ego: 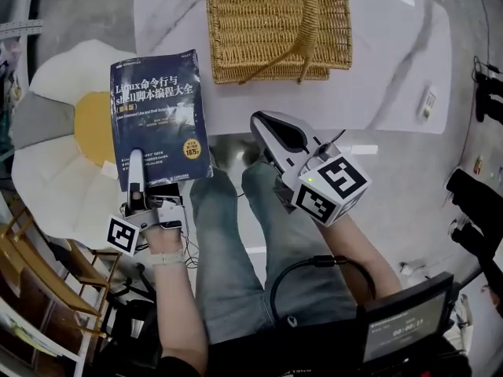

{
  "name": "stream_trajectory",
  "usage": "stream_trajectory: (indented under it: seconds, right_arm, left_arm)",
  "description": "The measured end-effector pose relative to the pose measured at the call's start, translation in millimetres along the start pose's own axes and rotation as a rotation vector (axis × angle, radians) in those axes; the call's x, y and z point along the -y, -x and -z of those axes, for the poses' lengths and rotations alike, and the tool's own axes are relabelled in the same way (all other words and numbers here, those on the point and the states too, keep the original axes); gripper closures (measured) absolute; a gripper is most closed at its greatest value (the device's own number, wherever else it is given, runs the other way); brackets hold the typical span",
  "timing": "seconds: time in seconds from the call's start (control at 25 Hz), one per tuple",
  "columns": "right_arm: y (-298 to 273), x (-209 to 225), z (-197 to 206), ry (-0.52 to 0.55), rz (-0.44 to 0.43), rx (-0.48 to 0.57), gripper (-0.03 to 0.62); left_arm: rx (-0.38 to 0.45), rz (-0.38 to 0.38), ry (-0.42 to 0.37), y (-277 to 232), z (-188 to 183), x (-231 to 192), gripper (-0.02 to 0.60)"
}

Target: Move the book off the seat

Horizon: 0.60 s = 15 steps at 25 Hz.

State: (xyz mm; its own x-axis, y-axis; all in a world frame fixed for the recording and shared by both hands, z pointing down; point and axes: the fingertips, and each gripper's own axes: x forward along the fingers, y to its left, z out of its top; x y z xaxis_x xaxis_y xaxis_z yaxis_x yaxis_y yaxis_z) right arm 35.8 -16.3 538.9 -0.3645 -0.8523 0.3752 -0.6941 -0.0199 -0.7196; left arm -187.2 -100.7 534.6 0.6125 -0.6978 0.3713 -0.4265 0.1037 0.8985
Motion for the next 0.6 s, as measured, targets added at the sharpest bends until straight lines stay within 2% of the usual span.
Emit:
stream_trajectory:
  seconds: [0.16,0.44,0.6]
  right_arm:
    - [16,-3,6,-0.014,0.039,0.012,0.58]
    - [38,-19,35,-0.038,0.126,0.049,0.58]
    - [54,-20,50,-0.07,0.191,0.092,0.58]
  left_arm:
    - [-0.006,0.013,0.024,-4,0,2,0.413]
    - [-0.083,0.029,0.033,-7,-4,-5,0.413]
    - [-0.093,0.045,0.071,-10,-5,-12,0.413]
